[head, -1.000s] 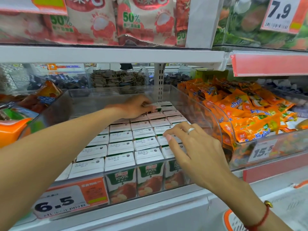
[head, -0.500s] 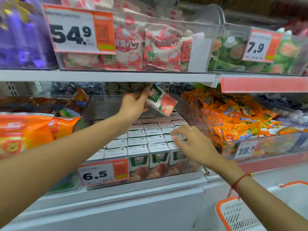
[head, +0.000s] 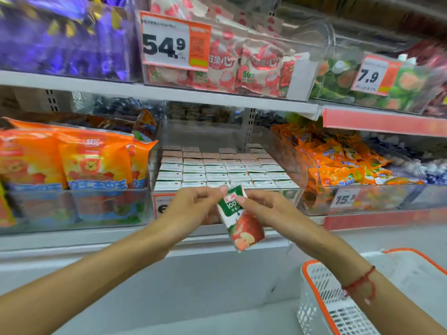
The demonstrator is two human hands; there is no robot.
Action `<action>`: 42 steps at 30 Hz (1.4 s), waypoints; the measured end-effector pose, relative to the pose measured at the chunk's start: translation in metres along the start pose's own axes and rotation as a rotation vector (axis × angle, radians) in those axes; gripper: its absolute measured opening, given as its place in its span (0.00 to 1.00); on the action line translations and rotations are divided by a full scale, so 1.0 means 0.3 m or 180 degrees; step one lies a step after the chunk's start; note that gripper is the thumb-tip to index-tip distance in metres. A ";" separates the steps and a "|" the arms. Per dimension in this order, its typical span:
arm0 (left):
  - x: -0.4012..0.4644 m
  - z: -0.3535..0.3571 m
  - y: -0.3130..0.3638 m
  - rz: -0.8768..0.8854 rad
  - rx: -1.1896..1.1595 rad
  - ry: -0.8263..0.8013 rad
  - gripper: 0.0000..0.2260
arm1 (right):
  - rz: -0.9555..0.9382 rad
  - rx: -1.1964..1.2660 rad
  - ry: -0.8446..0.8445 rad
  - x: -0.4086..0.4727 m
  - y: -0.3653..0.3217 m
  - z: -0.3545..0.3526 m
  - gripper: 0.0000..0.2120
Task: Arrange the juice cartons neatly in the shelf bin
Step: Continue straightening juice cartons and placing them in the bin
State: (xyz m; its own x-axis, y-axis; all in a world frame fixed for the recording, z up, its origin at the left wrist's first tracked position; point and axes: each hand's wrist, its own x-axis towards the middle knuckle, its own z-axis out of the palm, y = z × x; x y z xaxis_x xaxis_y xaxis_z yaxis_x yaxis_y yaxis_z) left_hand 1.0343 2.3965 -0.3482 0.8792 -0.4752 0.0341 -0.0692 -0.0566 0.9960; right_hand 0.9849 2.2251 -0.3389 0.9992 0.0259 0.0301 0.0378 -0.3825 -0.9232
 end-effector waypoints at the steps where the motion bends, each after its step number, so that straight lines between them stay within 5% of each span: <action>1: -0.002 -0.001 -0.016 -0.0021 0.0098 -0.0017 0.13 | 0.0022 0.0050 0.0021 -0.012 0.012 0.004 0.09; 5: -0.015 0.007 -0.080 -0.0068 0.0222 -0.0061 0.19 | 0.0172 0.0129 0.0216 -0.020 0.060 0.016 0.17; 9: -0.014 0.017 -0.107 0.0157 0.0191 -0.0018 0.14 | 0.0142 0.0368 0.0405 -0.012 0.069 0.027 0.13; 19: 0.012 -0.016 -0.096 0.0525 0.0079 0.0169 0.13 | -0.0024 0.0347 -0.0065 -0.030 0.079 0.010 0.19; 28: 0.013 -0.012 -0.072 0.0558 -0.0427 0.0933 0.13 | -0.0676 0.0039 0.0924 -0.017 0.066 0.087 0.15; 31: 0.003 -0.004 -0.066 0.0481 -0.0389 0.0953 0.22 | -0.0880 -0.0354 0.1195 -0.013 0.068 0.109 0.18; 33: 0.003 -0.007 -0.068 0.0403 -0.0267 0.0998 0.26 | -0.0987 -0.0548 0.1150 -0.014 0.073 0.121 0.20; 38: 0.013 -0.056 -0.063 0.0111 -0.0450 0.0797 0.15 | -0.0702 -0.0017 0.0590 -0.004 0.060 0.099 0.14; 42: 0.013 -0.077 -0.058 -0.0031 -0.0532 0.0626 0.21 | -0.0553 0.0169 0.0370 -0.009 0.050 0.083 0.12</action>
State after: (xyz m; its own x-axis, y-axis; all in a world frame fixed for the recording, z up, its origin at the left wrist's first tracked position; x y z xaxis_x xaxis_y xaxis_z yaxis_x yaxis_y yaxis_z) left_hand 1.0496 2.4159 -0.3635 0.9554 -0.2945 0.0237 0.0041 0.0935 0.9956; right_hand 0.9825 2.2422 -0.3623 0.9725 -0.0207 0.2318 0.2120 -0.3323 -0.9191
